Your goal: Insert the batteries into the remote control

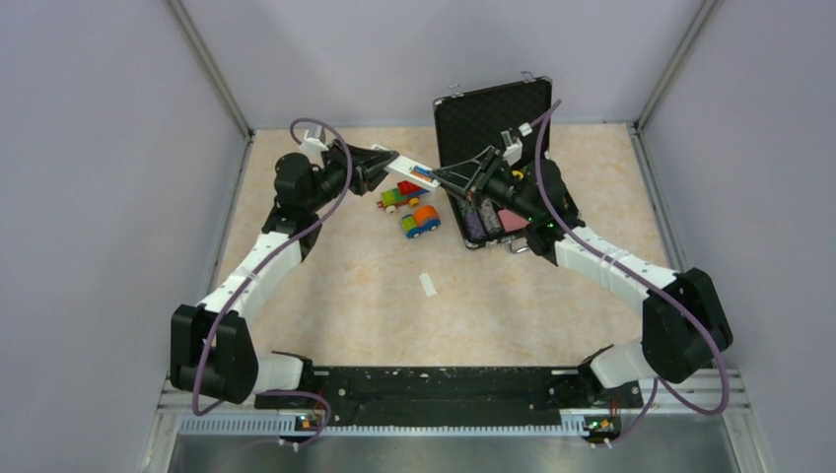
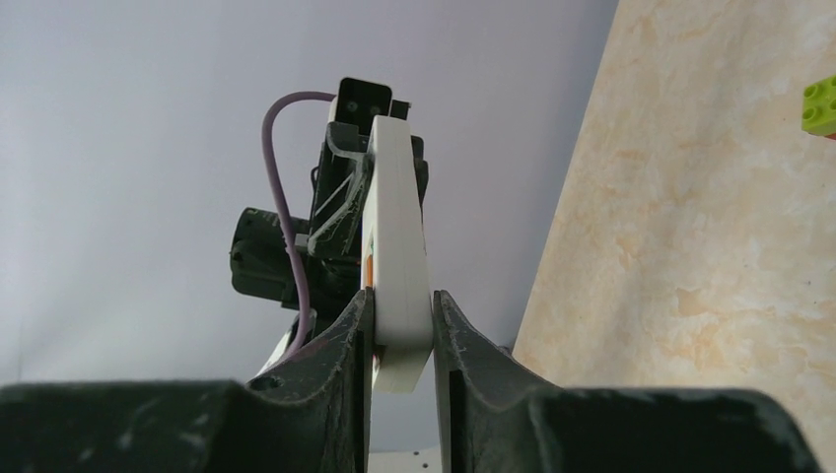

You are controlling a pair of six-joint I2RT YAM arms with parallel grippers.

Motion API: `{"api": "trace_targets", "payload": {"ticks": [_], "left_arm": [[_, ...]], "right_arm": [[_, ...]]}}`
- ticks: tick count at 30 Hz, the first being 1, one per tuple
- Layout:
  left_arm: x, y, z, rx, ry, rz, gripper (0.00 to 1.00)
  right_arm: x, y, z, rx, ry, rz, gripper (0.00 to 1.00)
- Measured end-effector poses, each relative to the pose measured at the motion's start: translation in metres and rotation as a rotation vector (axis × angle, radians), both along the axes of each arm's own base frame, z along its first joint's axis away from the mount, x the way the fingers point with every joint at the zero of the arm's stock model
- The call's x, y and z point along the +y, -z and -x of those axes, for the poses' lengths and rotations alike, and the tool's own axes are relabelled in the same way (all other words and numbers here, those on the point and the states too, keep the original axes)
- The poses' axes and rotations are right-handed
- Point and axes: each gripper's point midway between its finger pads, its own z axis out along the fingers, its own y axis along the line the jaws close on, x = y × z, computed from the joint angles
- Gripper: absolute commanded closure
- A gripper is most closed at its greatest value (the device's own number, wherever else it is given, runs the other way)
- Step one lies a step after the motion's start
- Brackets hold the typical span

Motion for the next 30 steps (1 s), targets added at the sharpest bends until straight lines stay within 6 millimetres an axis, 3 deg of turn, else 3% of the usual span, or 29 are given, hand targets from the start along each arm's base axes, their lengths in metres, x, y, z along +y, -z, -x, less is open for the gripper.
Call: {"api": "trace_targets", "payload": {"ticks": [3,11,12,16,19,25,30], "left_arm": [[0.001,0.000,-0.001,0.000,-0.008,0.000,1.00],[0.003,0.003,-0.003,-0.022,-0.018,-0.029,1.00],[0.003,0.003,-0.003,-0.026,-0.018,-0.032,1.00],[0.003,0.003,-0.003,-0.050,-0.019,-0.051,1.00],[0.001,0.007,-0.002,-0.075,-0.013,-0.086,1.00],[0.003,0.014,0.001,-0.120,-0.016,-0.151,1.00],[0.005,0.025,0.000,-0.136,-0.024,-0.203,1.00]], "right_arm": [[0.002,0.000,-0.001,0.002,-0.006,0.002,1.00],[0.003,0.008,-0.003,0.011,0.018,0.094,1.00],[0.003,0.007,-0.004,0.006,0.024,0.111,0.97],[0.001,0.010,-0.004,-0.008,0.040,0.184,0.64],[-0.003,0.018,-0.003,0.000,0.053,0.230,0.50],[-0.010,0.028,0.001,0.024,0.069,0.289,0.29],[-0.020,0.011,0.008,-0.011,0.079,0.278,0.25]]}}
